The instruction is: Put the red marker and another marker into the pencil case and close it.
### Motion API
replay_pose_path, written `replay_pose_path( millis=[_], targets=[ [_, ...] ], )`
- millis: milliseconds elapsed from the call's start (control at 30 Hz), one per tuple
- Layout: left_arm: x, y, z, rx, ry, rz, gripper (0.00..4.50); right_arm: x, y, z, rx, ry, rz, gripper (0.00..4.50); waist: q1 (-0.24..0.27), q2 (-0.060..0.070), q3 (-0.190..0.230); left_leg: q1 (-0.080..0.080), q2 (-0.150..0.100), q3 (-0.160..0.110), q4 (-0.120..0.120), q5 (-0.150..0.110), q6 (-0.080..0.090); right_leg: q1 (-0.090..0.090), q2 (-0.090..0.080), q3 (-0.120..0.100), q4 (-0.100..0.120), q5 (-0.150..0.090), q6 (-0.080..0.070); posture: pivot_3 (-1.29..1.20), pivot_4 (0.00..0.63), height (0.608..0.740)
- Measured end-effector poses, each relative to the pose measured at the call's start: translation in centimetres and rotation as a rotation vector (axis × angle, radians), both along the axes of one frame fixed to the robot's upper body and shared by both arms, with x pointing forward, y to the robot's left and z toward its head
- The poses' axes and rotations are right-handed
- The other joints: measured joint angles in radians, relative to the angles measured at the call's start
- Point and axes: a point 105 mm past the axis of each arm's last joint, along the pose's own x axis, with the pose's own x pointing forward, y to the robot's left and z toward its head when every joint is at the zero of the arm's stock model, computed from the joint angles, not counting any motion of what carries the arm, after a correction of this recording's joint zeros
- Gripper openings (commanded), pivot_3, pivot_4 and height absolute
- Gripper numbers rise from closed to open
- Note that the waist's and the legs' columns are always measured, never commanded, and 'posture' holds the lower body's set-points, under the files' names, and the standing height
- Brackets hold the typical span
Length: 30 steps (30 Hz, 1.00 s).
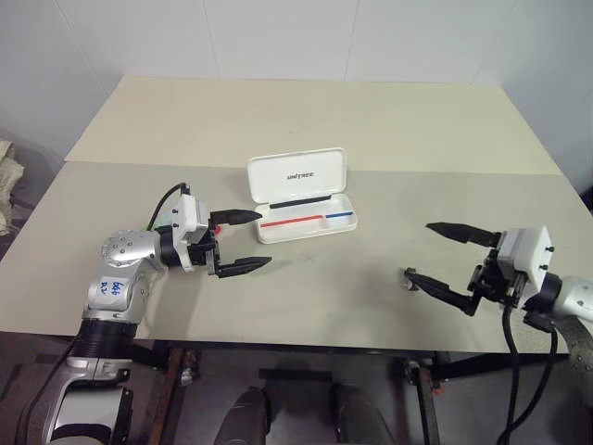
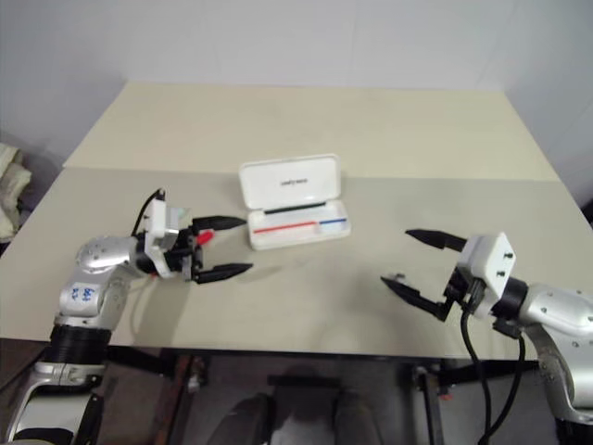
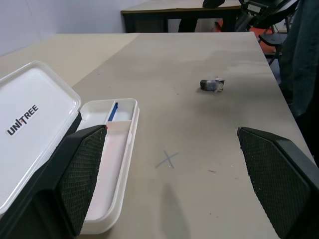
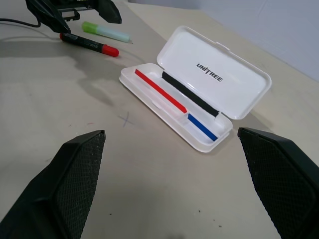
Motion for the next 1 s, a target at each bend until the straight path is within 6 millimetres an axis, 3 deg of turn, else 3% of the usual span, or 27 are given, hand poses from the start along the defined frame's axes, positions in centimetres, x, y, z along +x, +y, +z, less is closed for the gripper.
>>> replay_pose_path(
  millis=[100,233,467,567,733,1000],
  targets=[
    [0.0,-0.2,-0.1,0.006,-0.007,0.013,4.48,0.7,0.5,0.5,0.008,-0.003,0.042,4.5,-0.001,0.0,0.0,0.0,0.0,0.0,0.0,0.0,0.0,0.0,0.0,0.0,0.0,0.0,0.0,0.0,0.15,0.74],
    [0.1,-0.5,-1.7,0.003,0.02,0.054,4.48,1.1,1.2,0.6,0.01,-0.003,0.073,4.5,0.001,0.0,0.0,-0.001,0.0,-0.001,-0.001,0.0,0.0,-0.001,0.0,-0.001,-0.001,0.0,0.0,0.0,0.15,0.74],
    [1.0,-0.4,-1.4,0.024,-0.015,0.103,4.48,2.0,2.4,1.8,0.007,-0.038,0.125,4.5,0.001,0.0,0.0,-0.001,0.0,0.0,0.0,0.0,0.0,-0.001,0.0,-0.001,-0.001,0.0,-0.001,0.0,0.15,0.74],
    [1.8,-0.2,-1.0,0.038,-0.034,0.132,4.48,2.2,3.1,1.2,0.023,-0.02,0.147,4.5,0.001,0.0,0.0,-0.001,0.0,-0.001,-0.001,0.0,-0.001,-0.001,0.0,-0.001,-0.001,0.0,-0.001,0.0,0.15,0.74],
    [2.5,-0.7,-2.3,0.068,-0.014,0.144,3.28,2.2,3.8,0.8,0.041,-0.011,0.167,4.5,0.002,0.0,0.0,-0.002,0.0,0.0,-0.001,0.0,-0.001,-0.004,0.0,-0.001,-0.001,0.0,-0.001,0.0,0.15,0.74],
    [5.0,-2.8,-2.4,0.133,-0.044,0.154,3.28,2.4,4.4,0.5,0.05,-0.026,0.171,4.5,0.003,0.0,0.0,-0.003,-0.001,-0.001,0.0,0.0,-0.002,-0.004,0.0,-0.001,0.001,0.0,-0.001,0.0,0.15,0.74]
  ],
)
